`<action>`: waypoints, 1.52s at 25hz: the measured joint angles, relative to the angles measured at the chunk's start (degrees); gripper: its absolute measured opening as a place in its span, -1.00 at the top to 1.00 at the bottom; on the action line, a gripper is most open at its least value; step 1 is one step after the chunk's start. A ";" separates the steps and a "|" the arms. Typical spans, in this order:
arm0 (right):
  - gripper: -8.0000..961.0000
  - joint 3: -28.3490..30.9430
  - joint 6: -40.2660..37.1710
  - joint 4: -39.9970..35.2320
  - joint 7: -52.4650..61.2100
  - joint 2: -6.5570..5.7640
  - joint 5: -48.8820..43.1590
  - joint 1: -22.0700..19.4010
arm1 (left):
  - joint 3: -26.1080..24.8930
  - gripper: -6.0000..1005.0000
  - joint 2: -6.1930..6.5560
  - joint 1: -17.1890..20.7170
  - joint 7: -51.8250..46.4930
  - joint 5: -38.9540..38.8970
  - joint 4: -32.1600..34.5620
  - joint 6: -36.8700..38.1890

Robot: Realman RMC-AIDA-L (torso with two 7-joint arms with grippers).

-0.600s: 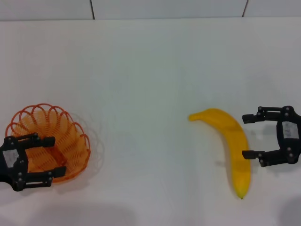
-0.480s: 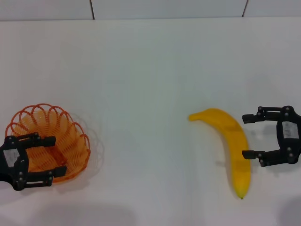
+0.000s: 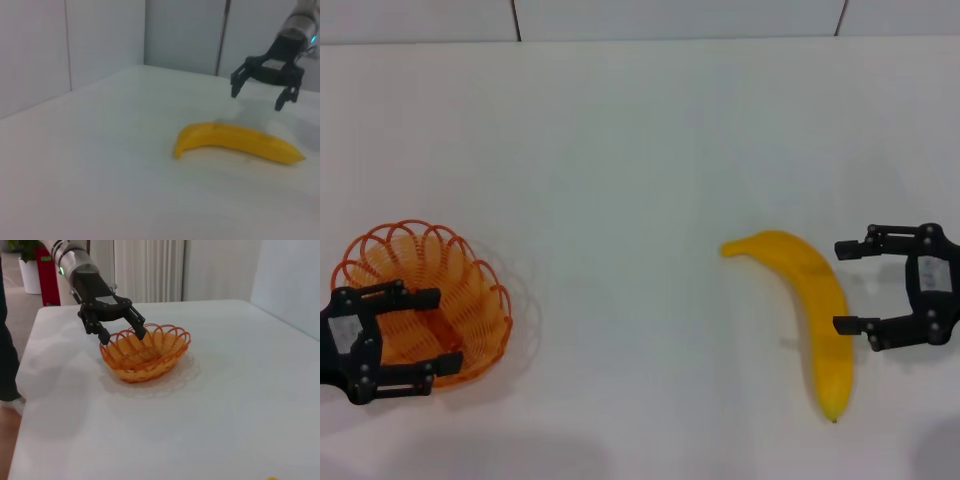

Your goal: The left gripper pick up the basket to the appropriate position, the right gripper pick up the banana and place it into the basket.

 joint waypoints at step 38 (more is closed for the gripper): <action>-0.77 -0.01 -0.25 0.34 1.39 0.00 -0.06 2.00 | 16.62 -0.54 0.11 -16.91 -41.17 26.94 28.57 -5.95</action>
